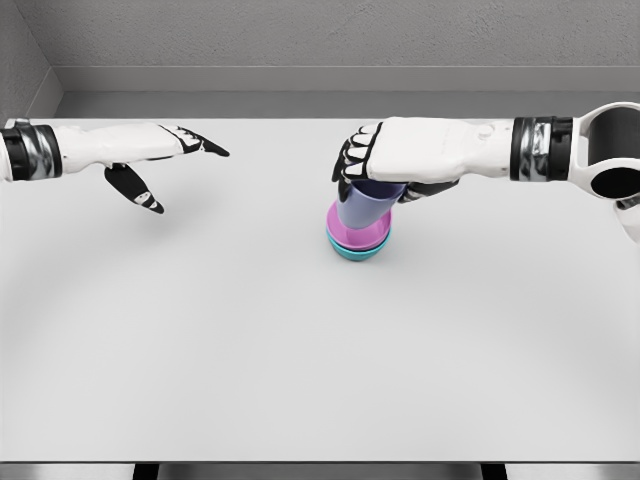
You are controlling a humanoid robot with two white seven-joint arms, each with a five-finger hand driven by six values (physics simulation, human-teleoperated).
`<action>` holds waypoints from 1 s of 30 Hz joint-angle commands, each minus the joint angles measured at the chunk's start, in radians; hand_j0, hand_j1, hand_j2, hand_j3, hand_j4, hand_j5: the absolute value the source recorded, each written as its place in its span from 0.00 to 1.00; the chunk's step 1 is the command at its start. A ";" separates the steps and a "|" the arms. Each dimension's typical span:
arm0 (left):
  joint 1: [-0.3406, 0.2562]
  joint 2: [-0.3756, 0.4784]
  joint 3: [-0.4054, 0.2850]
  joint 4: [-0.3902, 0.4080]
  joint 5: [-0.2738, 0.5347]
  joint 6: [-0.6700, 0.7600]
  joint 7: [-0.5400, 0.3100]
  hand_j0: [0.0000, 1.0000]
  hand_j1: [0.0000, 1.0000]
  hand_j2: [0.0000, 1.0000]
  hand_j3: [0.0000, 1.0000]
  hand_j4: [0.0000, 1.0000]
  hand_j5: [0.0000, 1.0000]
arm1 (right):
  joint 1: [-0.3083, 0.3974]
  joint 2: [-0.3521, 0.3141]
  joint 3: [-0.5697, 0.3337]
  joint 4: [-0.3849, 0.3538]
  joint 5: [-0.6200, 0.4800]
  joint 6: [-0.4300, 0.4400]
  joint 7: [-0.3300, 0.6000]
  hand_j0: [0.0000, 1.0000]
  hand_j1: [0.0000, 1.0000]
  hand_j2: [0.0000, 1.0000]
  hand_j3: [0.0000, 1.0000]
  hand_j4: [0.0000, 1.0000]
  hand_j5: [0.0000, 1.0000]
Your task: Stacking bowl and cup with both arms
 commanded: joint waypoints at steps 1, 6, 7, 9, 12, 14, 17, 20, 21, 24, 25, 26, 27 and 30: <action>0.000 0.001 0.000 0.000 0.007 0.003 0.000 1.00 1.00 1.00 1.00 1.00 1.00 | 0.000 -0.001 0.000 0.007 -0.008 0.004 0.000 0.49 0.49 0.49 0.49 0.49 0.49; 0.000 0.001 0.000 0.000 0.007 0.003 0.000 1.00 1.00 1.00 1.00 1.00 1.00 | 0.000 0.001 0.012 0.016 -0.006 0.004 0.000 0.49 0.49 0.49 0.49 0.49 0.49; 0.000 0.001 0.000 0.000 0.007 0.003 0.000 1.00 1.00 1.00 1.00 1.00 1.00 | 0.000 0.002 0.014 0.016 -0.006 0.004 0.000 0.49 0.49 0.49 0.49 0.49 0.49; 0.000 0.001 -0.001 0.000 0.007 0.003 0.000 1.00 1.00 1.00 1.00 1.00 1.00 | 0.000 0.009 0.015 0.016 -0.006 0.004 0.000 0.49 0.49 0.49 0.49 0.49 0.49; 0.000 0.001 -0.003 0.000 0.007 0.003 0.000 1.00 1.00 1.00 1.00 1.00 1.00 | 0.000 0.013 0.017 0.018 -0.006 0.004 0.000 0.49 0.49 0.49 0.49 0.49 0.49; 0.000 0.001 -0.003 0.000 0.007 0.003 0.000 1.00 1.00 1.00 1.00 1.00 1.00 | 0.002 0.013 0.017 0.019 -0.006 0.004 0.000 0.49 0.49 0.49 0.49 0.49 0.49; 0.000 0.001 -0.003 0.000 0.007 0.003 0.000 1.00 1.00 1.00 1.00 1.00 1.00 | 0.003 0.013 0.017 0.019 -0.006 0.004 0.000 0.49 0.49 0.49 0.49 0.49 0.49; 0.000 0.001 -0.003 0.000 0.007 0.003 0.000 1.00 1.00 1.00 1.00 1.00 1.00 | 0.003 0.015 0.017 0.036 -0.006 0.004 0.000 0.49 0.49 0.49 0.49 0.49 0.49; 0.000 0.001 -0.003 0.000 0.007 0.003 0.000 1.00 1.00 1.00 1.00 1.00 1.00 | 0.003 0.015 0.023 0.036 -0.006 0.004 0.000 0.49 0.49 0.49 0.49 0.49 0.49; 0.000 0.001 -0.003 0.000 0.007 0.003 0.000 1.00 1.00 1.00 1.00 1.00 1.00 | 0.003 0.015 0.027 0.036 -0.006 0.004 0.000 0.49 0.49 0.49 0.49 0.49 0.49; 0.000 0.001 -0.003 0.000 0.007 0.003 0.000 1.00 1.00 1.00 1.00 1.00 1.00 | 0.003 0.015 0.027 0.036 -0.006 0.004 0.000 0.49 0.49 0.49 0.49 0.49 0.49; 0.000 0.001 -0.003 0.000 0.007 0.003 0.000 1.00 1.00 1.00 1.00 1.00 1.00 | 0.003 0.015 0.029 0.036 -0.006 0.004 0.000 0.49 0.49 0.49 0.49 0.49 0.49; 0.000 0.001 -0.003 0.000 0.007 0.003 0.000 1.00 1.00 1.00 1.00 1.00 1.00 | 0.003 0.015 0.034 0.036 -0.006 0.004 0.000 0.49 0.49 0.49 0.49 0.49 0.49; 0.000 0.001 -0.003 0.000 0.007 0.003 0.000 1.00 1.00 1.00 1.00 1.00 1.00 | 0.003 0.013 0.035 0.039 -0.006 0.004 0.000 0.49 0.49 0.49 0.49 0.49 0.49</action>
